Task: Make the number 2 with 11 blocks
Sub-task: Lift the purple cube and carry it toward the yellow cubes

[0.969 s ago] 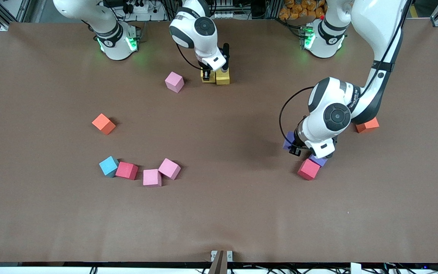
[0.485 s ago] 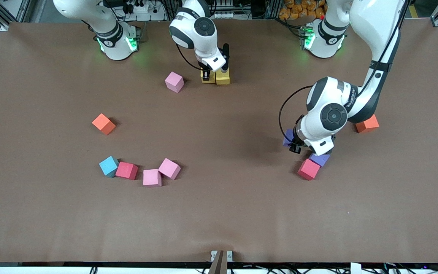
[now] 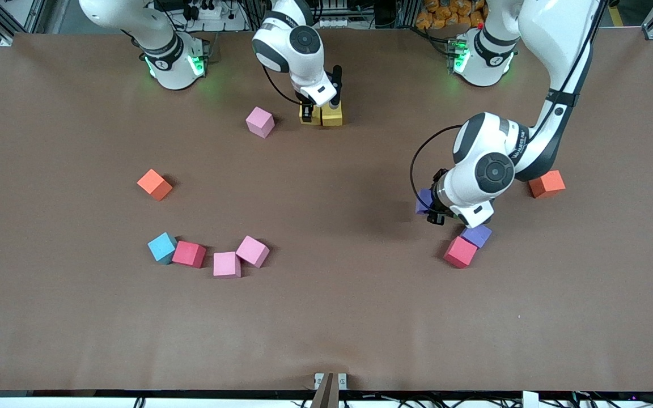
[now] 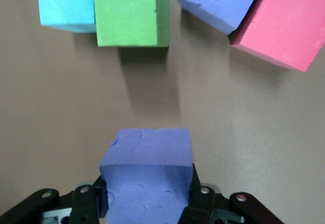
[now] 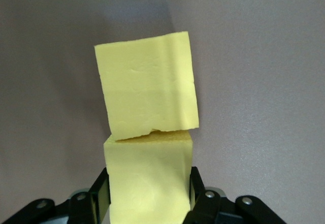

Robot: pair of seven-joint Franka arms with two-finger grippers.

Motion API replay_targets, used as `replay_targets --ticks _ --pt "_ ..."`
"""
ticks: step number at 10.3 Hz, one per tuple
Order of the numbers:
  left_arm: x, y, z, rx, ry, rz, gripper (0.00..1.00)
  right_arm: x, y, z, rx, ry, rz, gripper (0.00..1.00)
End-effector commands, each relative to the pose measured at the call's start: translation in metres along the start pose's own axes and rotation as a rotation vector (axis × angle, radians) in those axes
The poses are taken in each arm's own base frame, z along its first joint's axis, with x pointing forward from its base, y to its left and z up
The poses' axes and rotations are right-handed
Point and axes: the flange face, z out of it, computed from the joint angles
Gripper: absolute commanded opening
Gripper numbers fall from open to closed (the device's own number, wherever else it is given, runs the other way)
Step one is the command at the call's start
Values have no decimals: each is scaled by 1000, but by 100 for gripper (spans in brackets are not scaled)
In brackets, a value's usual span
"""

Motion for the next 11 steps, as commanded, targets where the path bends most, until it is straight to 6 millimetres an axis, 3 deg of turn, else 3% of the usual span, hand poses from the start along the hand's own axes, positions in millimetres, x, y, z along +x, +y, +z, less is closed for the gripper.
replay_targets --ticks 1,3,4,6,8,9,11 --pt "-5 -19 -4 17 -22 -47 17 4 2 -3 12 7 22 71" --pt "-16 -38 1 40 -32 -54 18 7 7 -16 14 5 28 82" --pt "-25 -47 6 58 -42 -48 17 14 8 -29 25 -12 34 98" --pt "-52 -71 16 88 -43 -57 17 21 8 -61 56 -71 37 100" --pt "-78 -92 30 117 -71 -46 17 1 21 -96 95 -94 91 100" --pt "-96 -106 41 100 -82 -66 14 -17 36 -109 119 -131 128 100" --pt "-120 -135 68 67 -81 -94 12 -69 96 -142 132 -119 233 100"
